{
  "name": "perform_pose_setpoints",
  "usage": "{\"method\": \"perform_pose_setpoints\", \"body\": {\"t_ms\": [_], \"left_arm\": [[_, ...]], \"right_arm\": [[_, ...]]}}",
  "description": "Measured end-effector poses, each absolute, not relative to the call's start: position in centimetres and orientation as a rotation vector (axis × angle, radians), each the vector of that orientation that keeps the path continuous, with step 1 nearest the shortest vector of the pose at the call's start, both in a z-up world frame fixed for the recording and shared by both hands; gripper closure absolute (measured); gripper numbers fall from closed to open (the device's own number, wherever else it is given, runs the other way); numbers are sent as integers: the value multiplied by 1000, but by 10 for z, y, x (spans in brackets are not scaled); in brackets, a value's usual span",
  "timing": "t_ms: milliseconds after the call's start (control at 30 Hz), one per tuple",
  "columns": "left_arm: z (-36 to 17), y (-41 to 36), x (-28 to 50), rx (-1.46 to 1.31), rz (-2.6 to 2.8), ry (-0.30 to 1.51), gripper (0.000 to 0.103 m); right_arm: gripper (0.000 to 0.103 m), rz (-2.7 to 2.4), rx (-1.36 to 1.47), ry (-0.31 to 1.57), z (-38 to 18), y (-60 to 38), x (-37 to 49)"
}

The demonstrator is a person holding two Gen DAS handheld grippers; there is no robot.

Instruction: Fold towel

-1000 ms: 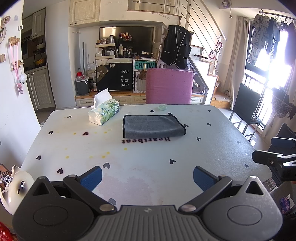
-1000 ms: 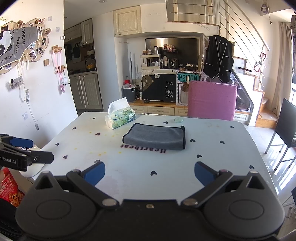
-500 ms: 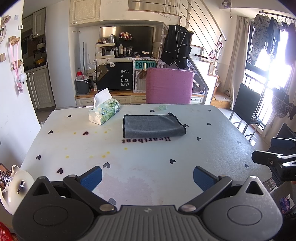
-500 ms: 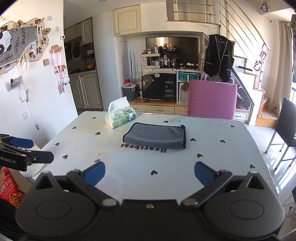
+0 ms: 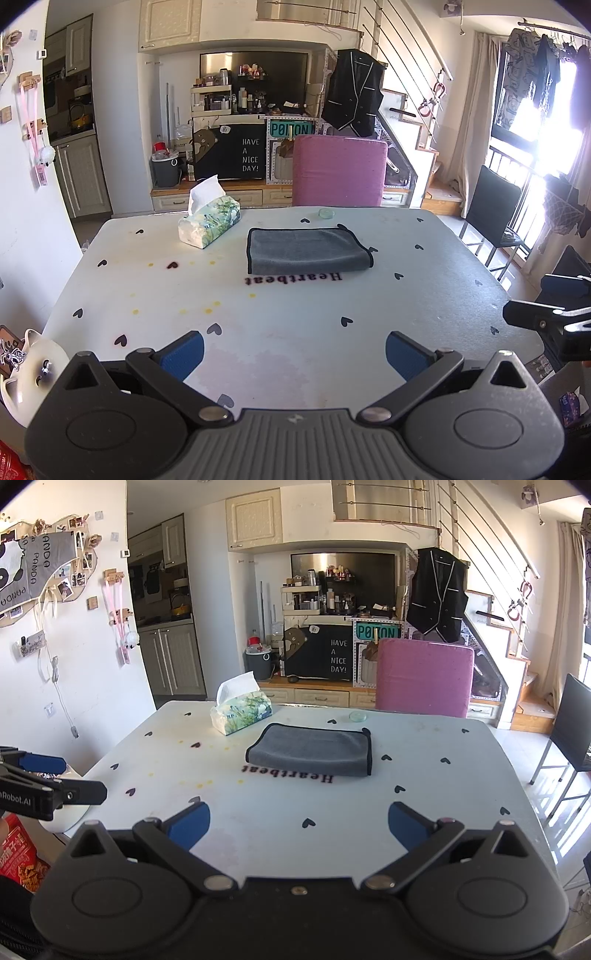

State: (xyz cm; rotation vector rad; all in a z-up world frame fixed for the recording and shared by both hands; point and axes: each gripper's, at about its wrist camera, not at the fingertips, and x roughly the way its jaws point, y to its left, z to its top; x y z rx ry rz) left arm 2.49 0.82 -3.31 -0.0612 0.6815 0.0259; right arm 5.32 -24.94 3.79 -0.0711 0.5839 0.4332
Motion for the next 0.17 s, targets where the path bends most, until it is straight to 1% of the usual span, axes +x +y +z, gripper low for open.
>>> {"method": "perform_pose_setpoints", "body": {"t_ms": [167], "left_arm": [[-34,9,25,-63,27,682,0]], "right_arm": [[0,433,-71,584,38,-250,53]]}}
